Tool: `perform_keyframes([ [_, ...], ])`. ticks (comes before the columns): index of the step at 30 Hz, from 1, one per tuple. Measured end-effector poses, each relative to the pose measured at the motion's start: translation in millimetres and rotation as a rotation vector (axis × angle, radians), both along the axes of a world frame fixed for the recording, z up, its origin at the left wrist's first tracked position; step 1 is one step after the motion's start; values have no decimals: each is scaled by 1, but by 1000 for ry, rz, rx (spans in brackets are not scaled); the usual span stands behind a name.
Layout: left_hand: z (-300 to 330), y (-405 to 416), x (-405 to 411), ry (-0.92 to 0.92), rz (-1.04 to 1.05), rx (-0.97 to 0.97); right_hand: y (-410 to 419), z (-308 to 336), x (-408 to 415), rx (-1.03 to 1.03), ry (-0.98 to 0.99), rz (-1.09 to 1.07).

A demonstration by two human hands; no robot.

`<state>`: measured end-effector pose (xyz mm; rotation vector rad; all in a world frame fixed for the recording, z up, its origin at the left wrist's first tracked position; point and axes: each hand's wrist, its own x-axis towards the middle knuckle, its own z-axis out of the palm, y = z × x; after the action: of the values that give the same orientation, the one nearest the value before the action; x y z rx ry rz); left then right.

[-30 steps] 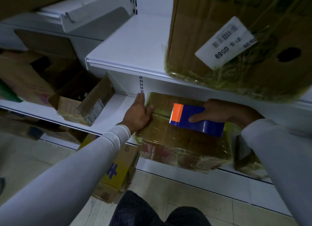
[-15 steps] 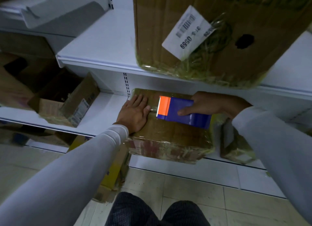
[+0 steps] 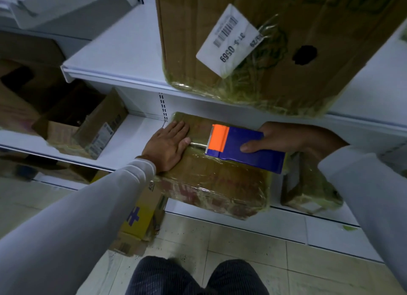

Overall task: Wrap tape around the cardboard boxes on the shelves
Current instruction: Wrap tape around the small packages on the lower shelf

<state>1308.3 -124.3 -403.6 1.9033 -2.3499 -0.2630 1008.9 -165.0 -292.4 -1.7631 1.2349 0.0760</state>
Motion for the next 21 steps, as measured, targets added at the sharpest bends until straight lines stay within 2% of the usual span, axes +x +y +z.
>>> perform_keyframes([
  [6, -3, -3, 0, 1, -12, 15, 6, 4, -11, 54, 2, -22],
  [10, -5, -7, -1, -19, -18, 17, 8, 13, -58, 116, 22, -68],
  [14, -7, -12, 0, -21, -62, 5, 22, -3, -107, 136, 31, -168],
  [21, -5, -10, -1, -54, -45, 1, 24, -23, -119, 204, -33, -178],
])
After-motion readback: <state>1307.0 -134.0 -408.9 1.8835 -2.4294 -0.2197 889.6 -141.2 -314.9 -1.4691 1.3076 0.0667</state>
